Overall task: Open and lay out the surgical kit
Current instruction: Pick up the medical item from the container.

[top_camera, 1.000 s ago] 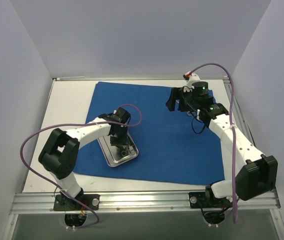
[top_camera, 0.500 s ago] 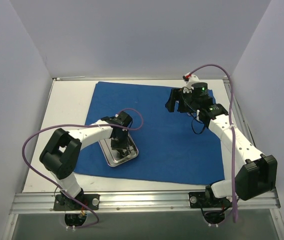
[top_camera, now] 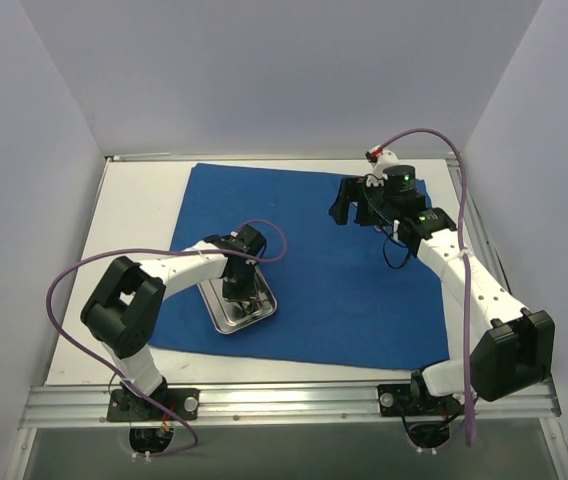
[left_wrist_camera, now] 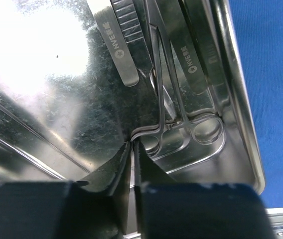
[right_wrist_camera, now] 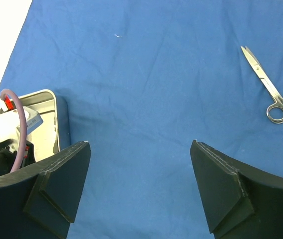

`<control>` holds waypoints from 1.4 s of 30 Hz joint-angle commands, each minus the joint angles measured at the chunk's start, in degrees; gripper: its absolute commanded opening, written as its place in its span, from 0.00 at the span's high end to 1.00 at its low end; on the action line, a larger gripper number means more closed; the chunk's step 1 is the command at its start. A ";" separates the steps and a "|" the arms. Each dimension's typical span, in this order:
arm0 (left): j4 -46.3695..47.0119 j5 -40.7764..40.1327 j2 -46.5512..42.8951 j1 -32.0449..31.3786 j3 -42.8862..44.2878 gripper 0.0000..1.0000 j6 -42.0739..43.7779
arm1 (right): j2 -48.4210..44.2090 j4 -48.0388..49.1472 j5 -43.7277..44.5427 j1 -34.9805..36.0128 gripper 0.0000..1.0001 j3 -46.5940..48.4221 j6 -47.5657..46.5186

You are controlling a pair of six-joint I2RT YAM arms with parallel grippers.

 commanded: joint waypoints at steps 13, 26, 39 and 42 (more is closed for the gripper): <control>-6.46 -7.53 -11.67 -0.46 -1.99 0.98 -0.03 | 4.18 -1.19 3.68 5.47 0.11 4.54 1.73; -7.61 -11.31 -23.38 -0.37 -2.16 0.98 -0.73 | 14.98 8.02 -3.53 14.34 0.32 5.41 17.19; -4.62 -13.60 -29.36 -0.19 -1.81 0.98 0.41 | 24.39 13.93 -7.93 22.87 0.32 11.56 28.80; -4.45 -14.22 -28.66 -0.19 -1.29 0.98 0.50 | 25.80 13.40 -7.67 24.18 0.34 12.97 29.86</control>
